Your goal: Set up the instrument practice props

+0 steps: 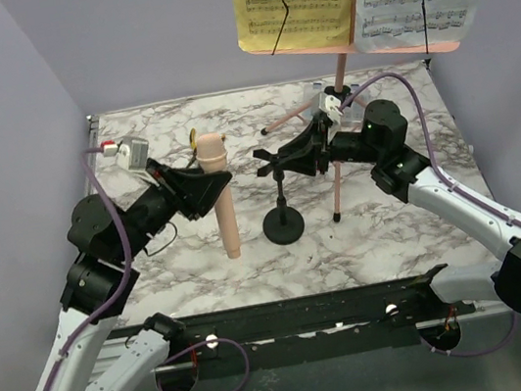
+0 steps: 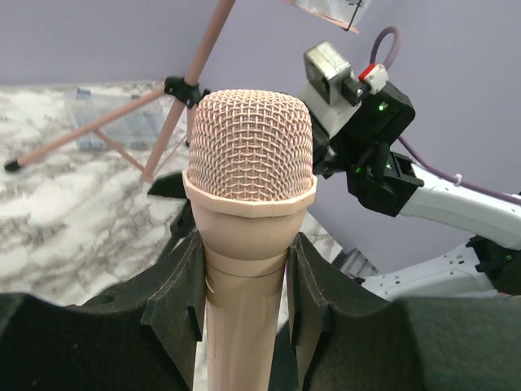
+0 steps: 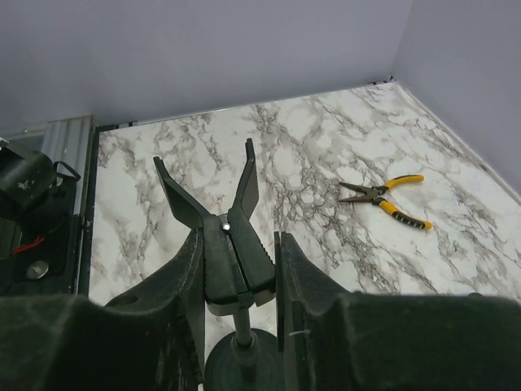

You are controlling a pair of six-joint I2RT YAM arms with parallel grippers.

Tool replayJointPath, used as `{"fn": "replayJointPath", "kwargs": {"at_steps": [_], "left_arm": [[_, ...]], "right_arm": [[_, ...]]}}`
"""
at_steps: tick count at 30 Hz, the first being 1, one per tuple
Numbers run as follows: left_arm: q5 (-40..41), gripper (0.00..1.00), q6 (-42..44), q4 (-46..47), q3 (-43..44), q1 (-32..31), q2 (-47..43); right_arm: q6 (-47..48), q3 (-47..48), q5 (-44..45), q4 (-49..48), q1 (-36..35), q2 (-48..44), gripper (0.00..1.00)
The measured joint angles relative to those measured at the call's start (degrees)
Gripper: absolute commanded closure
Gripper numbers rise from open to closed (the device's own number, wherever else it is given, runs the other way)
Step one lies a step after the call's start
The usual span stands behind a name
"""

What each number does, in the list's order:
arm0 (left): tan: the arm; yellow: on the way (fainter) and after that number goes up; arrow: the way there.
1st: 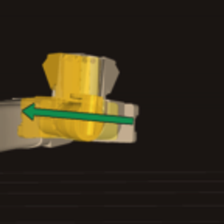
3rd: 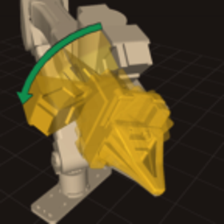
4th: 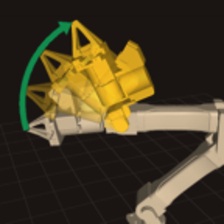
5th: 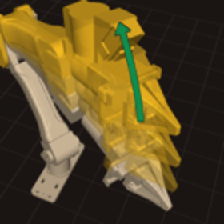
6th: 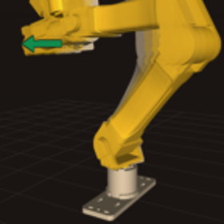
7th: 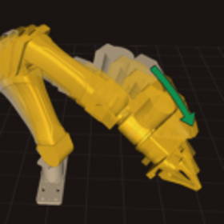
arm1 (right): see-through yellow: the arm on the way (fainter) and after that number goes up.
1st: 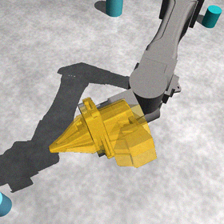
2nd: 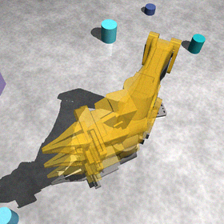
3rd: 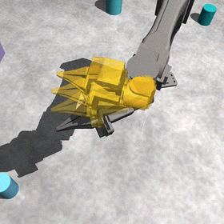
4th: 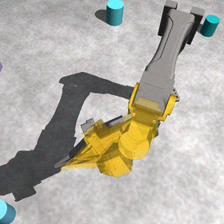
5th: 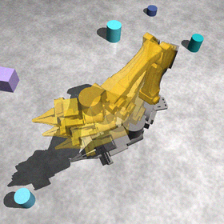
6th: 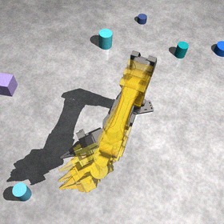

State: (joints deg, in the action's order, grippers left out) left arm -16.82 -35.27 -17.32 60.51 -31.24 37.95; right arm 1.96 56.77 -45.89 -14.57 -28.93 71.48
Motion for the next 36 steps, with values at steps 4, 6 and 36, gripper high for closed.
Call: {"fn": "replayJointPath", "kwargs": {"at_steps": [4,6,36], "left_arm": [[-3.4,1.0,8.5,5.3,5.7,0.0,8.4],[-4.7,1.0,12.4,7.6,7.3,0.0,11.7],[-14.8,1.0,26.3,39.5,-2.2,-1.5,26.3]], "right_arm": [[-0.6,-0.8,-0.3,-1.9,0.0,0.1,1.0],[-1.2,-1.0,-0.6,-2.6,0.0,0.2,1.0],[-5.5,-1.9,-1.4,-6.0,0.0,0.9,1.0]]}}
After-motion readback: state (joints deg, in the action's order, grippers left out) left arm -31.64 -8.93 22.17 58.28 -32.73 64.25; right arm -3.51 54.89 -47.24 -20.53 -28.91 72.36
